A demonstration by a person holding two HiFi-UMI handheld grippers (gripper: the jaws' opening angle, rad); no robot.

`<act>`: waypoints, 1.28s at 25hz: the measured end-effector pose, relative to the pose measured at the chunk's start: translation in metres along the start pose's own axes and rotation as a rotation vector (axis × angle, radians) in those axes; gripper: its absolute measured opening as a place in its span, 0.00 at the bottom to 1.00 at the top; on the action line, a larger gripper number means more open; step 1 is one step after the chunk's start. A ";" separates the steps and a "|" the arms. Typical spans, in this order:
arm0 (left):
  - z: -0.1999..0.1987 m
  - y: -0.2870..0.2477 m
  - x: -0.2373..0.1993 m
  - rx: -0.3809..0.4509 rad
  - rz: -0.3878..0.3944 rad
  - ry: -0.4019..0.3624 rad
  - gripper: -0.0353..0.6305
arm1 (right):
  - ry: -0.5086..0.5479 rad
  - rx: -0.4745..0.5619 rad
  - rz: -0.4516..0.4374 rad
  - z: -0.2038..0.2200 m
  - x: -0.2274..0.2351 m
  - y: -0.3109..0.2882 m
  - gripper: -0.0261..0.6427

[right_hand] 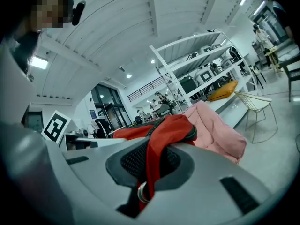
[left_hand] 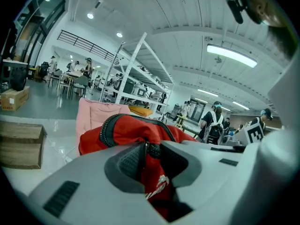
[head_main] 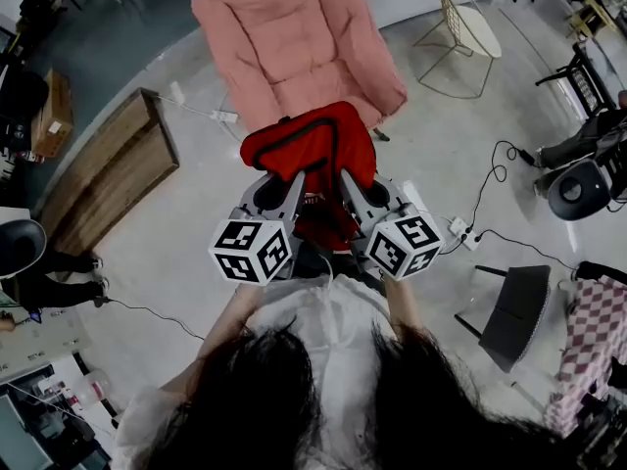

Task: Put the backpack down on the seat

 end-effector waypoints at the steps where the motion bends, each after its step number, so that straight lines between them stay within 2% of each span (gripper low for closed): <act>1: -0.004 -0.007 -0.004 -0.004 0.008 0.001 0.20 | 0.008 -0.005 0.004 -0.002 0.002 -0.006 0.10; 10: -0.049 -0.065 -0.060 -0.029 0.097 0.017 0.20 | -0.003 -0.005 0.079 -0.028 0.025 -0.079 0.10; 20: -0.099 -0.114 -0.115 -0.037 0.185 -0.034 0.20 | -0.029 0.060 0.148 -0.053 0.043 -0.154 0.10; 25: -0.115 -0.128 -0.135 -0.035 0.187 -0.039 0.20 | -0.026 0.061 0.147 -0.060 0.049 -0.181 0.10; 32: -0.119 -0.157 -0.154 -0.063 0.140 -0.006 0.20 | -0.029 0.025 0.109 -0.065 0.074 -0.210 0.10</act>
Point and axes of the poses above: the fingertips, and each gripper's own axes: y backward along the fingers, x to its right, z out of its underside, the point moved 2 cm from there along y, backward along the fingers, and after that the axes turned 1 degree about z, right-handed, at the moved point
